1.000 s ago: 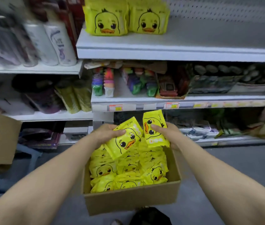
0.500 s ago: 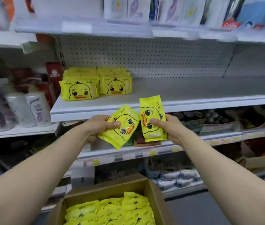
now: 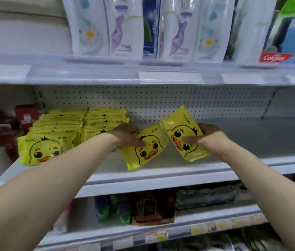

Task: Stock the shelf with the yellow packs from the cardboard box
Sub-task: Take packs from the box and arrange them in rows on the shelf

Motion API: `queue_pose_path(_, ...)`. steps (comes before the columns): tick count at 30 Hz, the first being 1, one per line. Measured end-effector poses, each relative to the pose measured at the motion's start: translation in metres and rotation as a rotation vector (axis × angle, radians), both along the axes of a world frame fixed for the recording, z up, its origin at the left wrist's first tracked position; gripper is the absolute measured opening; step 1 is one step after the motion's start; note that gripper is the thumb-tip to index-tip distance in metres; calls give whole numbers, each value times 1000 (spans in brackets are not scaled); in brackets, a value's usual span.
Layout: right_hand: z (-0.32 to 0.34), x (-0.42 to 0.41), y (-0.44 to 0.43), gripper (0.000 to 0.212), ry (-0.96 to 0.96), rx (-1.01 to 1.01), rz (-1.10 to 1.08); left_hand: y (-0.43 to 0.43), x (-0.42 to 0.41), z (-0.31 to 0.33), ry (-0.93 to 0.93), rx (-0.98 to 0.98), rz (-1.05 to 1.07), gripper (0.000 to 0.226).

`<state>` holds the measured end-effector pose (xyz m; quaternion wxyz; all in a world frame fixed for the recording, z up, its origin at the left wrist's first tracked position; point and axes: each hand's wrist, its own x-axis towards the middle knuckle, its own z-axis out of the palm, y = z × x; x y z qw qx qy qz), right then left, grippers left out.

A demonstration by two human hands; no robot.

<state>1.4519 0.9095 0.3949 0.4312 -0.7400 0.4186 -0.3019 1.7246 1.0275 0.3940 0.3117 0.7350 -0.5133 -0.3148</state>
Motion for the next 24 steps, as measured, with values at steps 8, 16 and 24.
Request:
queue_pose_path(8, -2, -4, -79, 22, 541, -308, 145, -115, -6, 7, -493, -20, -98, 36)
queue_pose_path(16, -5, 9, -132, 24, 493, -321, 233, -167, 13, 5, -593, 24, -126, 24)
queue_pose_path(24, -8, 20, -165, 41, 507, -324, 264, -196, 45, 6, -788, 18, -107, 65)
